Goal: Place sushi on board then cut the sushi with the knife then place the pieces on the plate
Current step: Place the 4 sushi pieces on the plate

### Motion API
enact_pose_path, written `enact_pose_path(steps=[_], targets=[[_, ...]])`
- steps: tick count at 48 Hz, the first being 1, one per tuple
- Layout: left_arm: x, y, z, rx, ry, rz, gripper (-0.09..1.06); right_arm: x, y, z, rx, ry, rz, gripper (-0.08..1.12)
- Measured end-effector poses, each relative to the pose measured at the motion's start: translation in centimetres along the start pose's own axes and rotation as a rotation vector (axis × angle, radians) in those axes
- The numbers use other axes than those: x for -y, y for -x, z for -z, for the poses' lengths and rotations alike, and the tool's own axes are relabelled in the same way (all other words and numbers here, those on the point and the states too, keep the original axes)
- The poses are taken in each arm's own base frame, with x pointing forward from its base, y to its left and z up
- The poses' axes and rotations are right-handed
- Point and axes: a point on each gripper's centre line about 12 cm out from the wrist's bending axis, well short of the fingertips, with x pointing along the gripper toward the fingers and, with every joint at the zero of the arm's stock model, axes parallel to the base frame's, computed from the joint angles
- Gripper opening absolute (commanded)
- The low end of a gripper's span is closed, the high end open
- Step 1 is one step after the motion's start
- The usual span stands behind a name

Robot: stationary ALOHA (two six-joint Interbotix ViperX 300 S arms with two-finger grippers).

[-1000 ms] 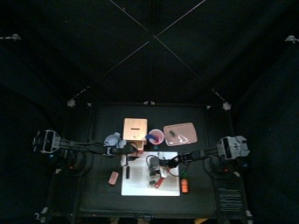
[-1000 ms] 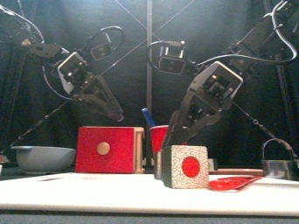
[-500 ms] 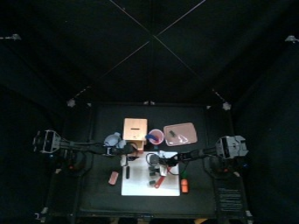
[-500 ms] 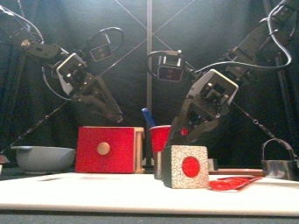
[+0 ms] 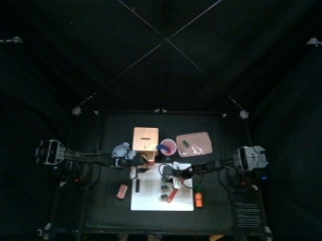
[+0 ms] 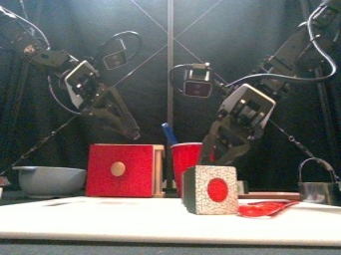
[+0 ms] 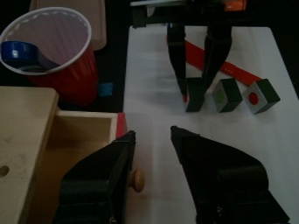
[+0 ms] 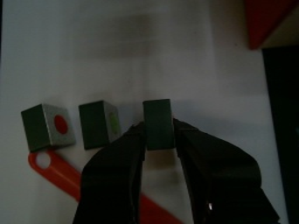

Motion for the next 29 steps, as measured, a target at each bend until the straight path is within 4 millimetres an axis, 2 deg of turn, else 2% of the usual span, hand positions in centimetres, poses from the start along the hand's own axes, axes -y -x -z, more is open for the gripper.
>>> enact_pose_path(steps=[9,16,24,29], targets=[[-0.1,0.0,0.0,-0.002,0.002,-0.003,0.78,2.9,5.3,1.9,0.074,-0.107,0.119,0.63],[-0.2,0.0,0.0,0.0,0.005,-0.005,0.78,6.1,9.0,3.3,0.152,-0.181,0.276,0.63],[-0.2,0.0,0.1,-0.003,0.005,-0.005,0.78,10.2,11.8,4.5,0.2,-0.31,0.494,0.63],[-0.3,-0.1,0.1,-0.003,0.007,-0.007,0.78,12.1,12.3,5.1,0.187,-0.396,0.586,0.63]])
